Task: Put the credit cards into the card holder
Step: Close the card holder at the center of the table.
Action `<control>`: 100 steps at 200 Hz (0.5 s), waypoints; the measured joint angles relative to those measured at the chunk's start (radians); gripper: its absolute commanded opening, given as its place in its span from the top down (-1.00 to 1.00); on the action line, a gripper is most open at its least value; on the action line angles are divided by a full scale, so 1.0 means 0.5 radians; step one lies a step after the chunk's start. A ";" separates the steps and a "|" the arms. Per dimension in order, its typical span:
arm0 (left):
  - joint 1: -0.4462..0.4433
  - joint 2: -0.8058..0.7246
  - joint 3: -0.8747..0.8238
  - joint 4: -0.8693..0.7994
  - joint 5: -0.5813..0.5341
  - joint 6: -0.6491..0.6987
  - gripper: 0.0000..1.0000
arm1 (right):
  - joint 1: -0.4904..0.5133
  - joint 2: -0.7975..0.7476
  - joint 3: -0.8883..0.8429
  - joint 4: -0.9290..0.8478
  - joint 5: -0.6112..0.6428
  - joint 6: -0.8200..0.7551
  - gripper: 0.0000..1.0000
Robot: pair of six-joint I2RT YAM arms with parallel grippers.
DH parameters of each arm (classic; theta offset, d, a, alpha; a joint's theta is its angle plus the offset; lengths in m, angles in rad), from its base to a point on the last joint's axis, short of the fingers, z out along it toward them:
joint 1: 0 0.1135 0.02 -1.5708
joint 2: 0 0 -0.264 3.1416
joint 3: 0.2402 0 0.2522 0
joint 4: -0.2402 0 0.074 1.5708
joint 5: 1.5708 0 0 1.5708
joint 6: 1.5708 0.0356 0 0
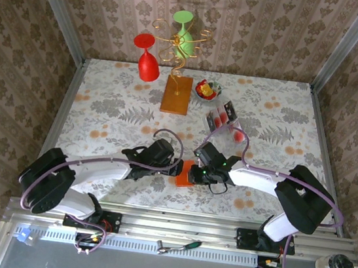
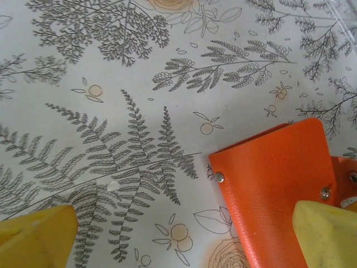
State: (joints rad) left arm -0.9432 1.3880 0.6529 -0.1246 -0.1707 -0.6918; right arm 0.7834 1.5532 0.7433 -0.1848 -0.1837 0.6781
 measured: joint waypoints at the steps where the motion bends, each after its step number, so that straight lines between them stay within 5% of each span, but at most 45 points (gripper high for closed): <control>1: -0.001 0.005 0.002 0.001 -0.002 0.002 -1.00 | 0.000 0.000 0.000 0.001 0.000 -0.001 0.61; 100: -0.052 0.153 0.009 0.092 0.014 0.040 -1.00 | 0.000 -0.006 -0.024 0.046 -0.001 0.015 0.60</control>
State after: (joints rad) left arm -0.9691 1.4647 0.6575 -0.0788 -0.1635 -0.6716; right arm 0.7834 1.5501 0.7311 -0.1619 -0.1841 0.6857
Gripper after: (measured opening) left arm 0.999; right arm 0.200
